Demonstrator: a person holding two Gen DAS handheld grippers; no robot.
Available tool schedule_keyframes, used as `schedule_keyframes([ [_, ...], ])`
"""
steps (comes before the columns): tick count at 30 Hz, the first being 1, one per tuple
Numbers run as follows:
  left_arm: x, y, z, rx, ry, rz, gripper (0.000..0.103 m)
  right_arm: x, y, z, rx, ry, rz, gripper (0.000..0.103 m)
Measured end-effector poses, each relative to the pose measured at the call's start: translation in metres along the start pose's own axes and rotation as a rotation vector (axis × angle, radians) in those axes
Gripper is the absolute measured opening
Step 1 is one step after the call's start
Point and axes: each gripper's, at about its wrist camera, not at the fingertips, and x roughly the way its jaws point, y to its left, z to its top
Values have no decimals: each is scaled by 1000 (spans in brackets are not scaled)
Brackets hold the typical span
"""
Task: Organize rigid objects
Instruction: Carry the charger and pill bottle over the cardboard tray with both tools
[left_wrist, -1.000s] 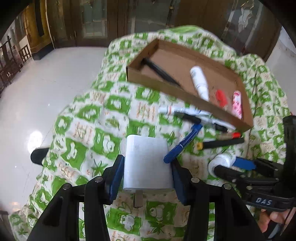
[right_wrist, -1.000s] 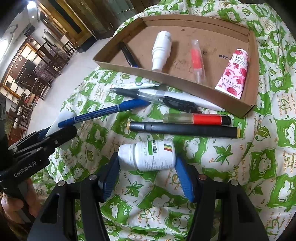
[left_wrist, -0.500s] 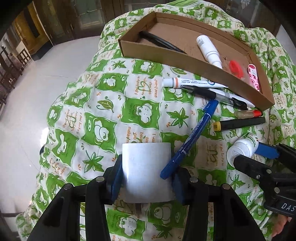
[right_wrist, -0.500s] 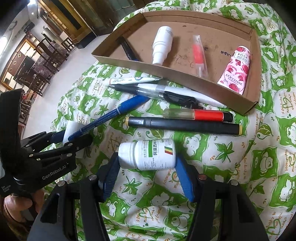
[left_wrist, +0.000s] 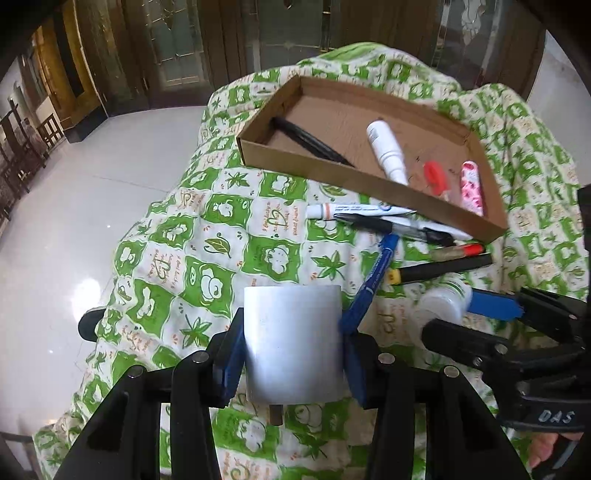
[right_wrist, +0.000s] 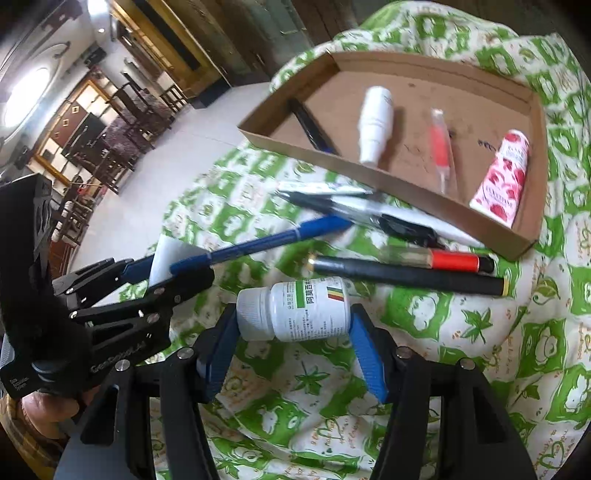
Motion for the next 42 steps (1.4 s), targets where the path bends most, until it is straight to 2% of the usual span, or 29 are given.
schedule_keyframes([
  [8,-17,7,-7,-8,-33,7,49,-10,3,2,-14,-46,3,59],
  [17,-37,21,-11,-32,-61,21,49,-20,-11,7,39,-84,4,59],
  [23,-41,36,-17,-60,-50,28,49,-24,-20,9,78,-98,7,59],
  [29,-36,37,-3,-73,-46,4,49,-32,-32,15,118,-130,4,59],
  [42,-13,6,48,-6,-63,-18,49,-55,-71,35,234,-213,1,59],
])
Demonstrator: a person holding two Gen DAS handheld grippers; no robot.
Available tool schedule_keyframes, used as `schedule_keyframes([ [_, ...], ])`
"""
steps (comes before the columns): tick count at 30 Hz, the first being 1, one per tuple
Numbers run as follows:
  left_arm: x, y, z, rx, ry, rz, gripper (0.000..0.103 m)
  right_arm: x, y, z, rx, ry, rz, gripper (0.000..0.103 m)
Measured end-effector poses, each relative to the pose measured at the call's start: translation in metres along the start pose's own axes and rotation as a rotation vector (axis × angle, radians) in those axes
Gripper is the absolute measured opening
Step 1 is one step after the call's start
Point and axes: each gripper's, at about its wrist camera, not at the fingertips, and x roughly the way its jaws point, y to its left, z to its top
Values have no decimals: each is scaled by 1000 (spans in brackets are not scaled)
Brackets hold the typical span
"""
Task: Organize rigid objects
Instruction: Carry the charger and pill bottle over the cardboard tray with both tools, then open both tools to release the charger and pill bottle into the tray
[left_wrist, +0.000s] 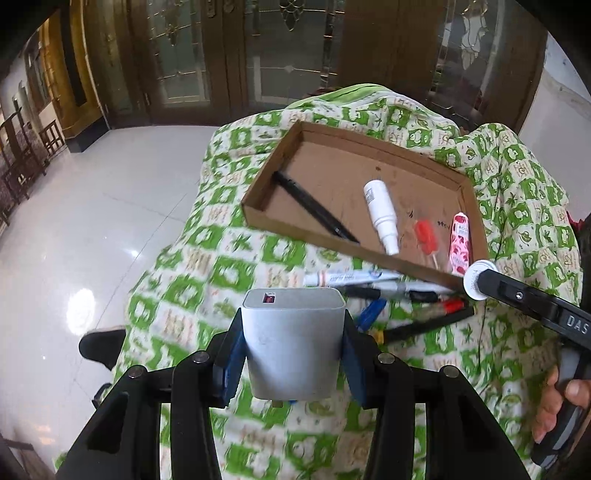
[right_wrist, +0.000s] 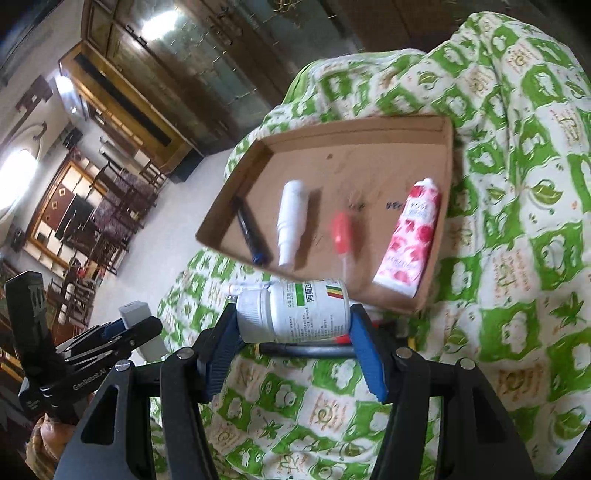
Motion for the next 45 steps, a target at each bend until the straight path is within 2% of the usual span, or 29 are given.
schedule_keyframes([
  [12,33,-13,38,41,8,20,49,-2,-16,30,38,-28,-3,59],
  [27,84,-28,87,60,34,26,49,26,-39,84,102,-25,-34,59],
  [37,122,-46,130,59,33,10,49,51,-54,115,103,-12,-108,59],
  [45,156,-55,144,92,34,56,49,77,-62,127,77,24,-171,59],
])
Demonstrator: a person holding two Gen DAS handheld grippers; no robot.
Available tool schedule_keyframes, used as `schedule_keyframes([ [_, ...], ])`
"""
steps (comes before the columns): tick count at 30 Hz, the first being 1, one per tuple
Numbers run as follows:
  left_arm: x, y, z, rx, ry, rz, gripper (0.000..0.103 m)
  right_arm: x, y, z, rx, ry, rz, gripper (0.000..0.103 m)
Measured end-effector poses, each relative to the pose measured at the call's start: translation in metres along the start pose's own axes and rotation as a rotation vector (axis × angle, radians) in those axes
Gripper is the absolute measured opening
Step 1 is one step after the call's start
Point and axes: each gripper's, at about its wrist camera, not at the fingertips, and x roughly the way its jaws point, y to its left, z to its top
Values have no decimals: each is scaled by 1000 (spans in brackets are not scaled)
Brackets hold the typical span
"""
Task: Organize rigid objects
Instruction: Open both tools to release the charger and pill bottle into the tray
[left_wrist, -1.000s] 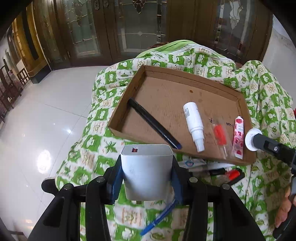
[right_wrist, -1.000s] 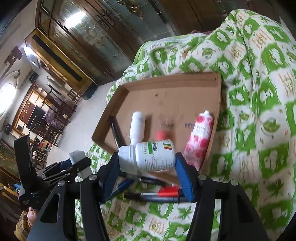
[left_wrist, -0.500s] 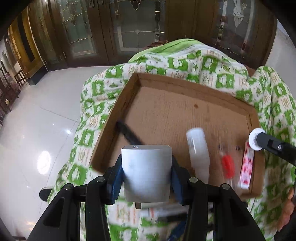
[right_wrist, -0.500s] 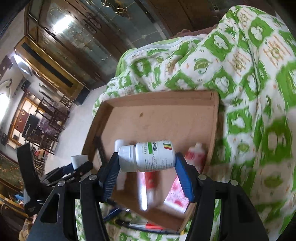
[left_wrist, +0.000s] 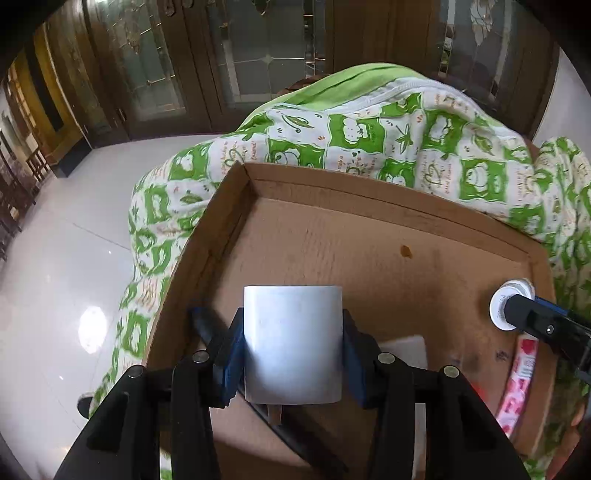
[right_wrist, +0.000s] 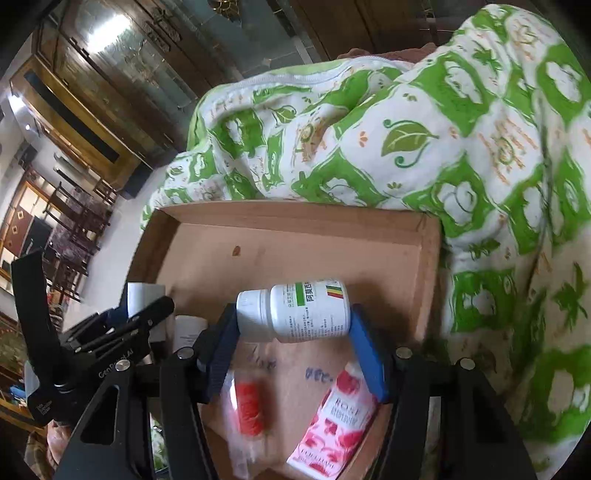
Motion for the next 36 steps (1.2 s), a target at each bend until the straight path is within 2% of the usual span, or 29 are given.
schedule_keyframes([
  [7,22,4,18,16,5,53,49,17,11,9,-71,-21,-66,59],
  [11,25,13,21,-16,1,46,52,22,14,11,-101,-53,-98,59],
  [13,22,16,17,-10,-7,37,56,22,14,12,-99,-71,-88,62],
  [15,14,17,12,-3,-32,18,69,18,12,13,-82,-85,-65,70],
  [19,-17,24,1,-21,-93,-28,74,3,0,12,-2,-112,-29,74],
  [25,-70,38,-36,-38,-171,-72,82,-39,-21,-10,168,-159,96,75],
  [30,-94,46,-87,-68,-143,-102,83,-71,-24,-36,209,-212,130,78],
  [36,-111,47,-146,-43,-92,-88,83,-82,-15,-76,176,-149,175,78],
])
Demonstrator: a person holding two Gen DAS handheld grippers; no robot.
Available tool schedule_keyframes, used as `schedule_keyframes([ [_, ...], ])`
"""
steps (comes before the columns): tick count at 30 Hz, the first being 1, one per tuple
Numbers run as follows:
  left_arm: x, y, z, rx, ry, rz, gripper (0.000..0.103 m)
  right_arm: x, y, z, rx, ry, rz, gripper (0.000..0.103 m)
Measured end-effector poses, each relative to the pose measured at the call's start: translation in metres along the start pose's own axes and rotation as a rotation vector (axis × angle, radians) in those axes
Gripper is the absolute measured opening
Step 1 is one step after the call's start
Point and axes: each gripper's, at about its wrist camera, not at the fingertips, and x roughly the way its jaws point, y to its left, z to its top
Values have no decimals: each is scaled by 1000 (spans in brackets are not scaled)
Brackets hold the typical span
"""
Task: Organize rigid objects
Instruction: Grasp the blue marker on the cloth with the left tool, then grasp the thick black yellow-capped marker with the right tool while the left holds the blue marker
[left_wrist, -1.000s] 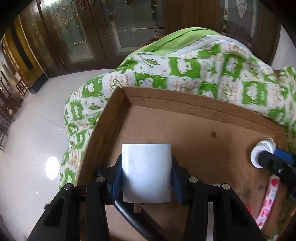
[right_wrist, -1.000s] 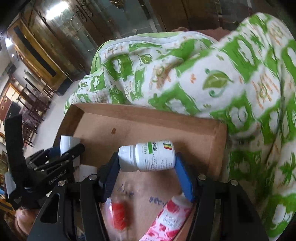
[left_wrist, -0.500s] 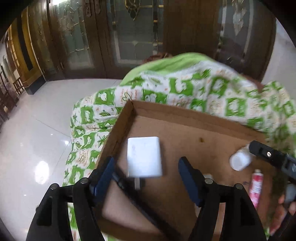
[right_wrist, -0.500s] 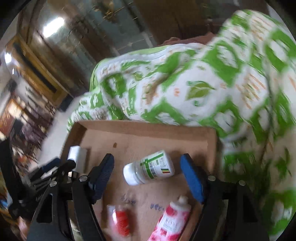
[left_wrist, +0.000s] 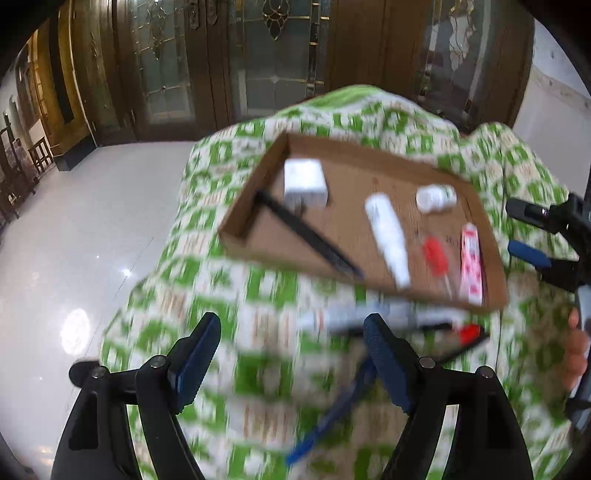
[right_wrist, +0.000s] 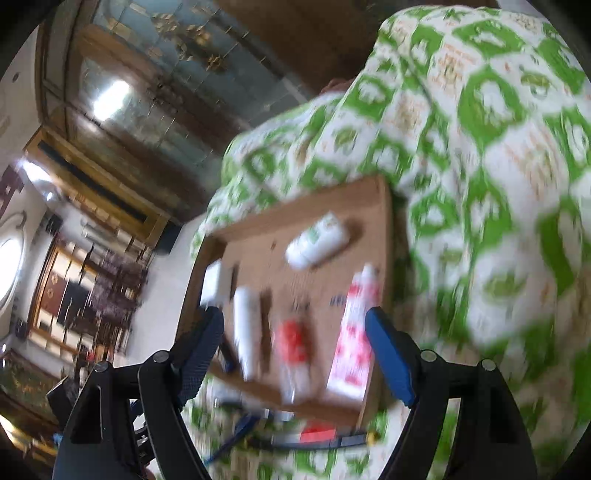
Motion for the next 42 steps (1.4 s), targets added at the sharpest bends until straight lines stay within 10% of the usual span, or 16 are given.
schedule_keyframes([
  [9,8,-8,-35,18,96,-46,83,2,32,-56,-155,168,32,78],
  [23,40,-25,-48,107,205,22,81,46,-3,-69,-130,317,-219,78],
  [26,38,-26,-47,125,195,29,35,45,-2,-71,-110,340,-149,79],
  [30,29,-20,-46,116,206,42,18,52,-5,-85,0,476,51,78],
  [36,12,25,-48,-56,210,62,16,57,5,-102,57,629,267,74],
  [42,19,24,-51,-47,227,86,16,42,43,-105,-284,510,23,73],
])
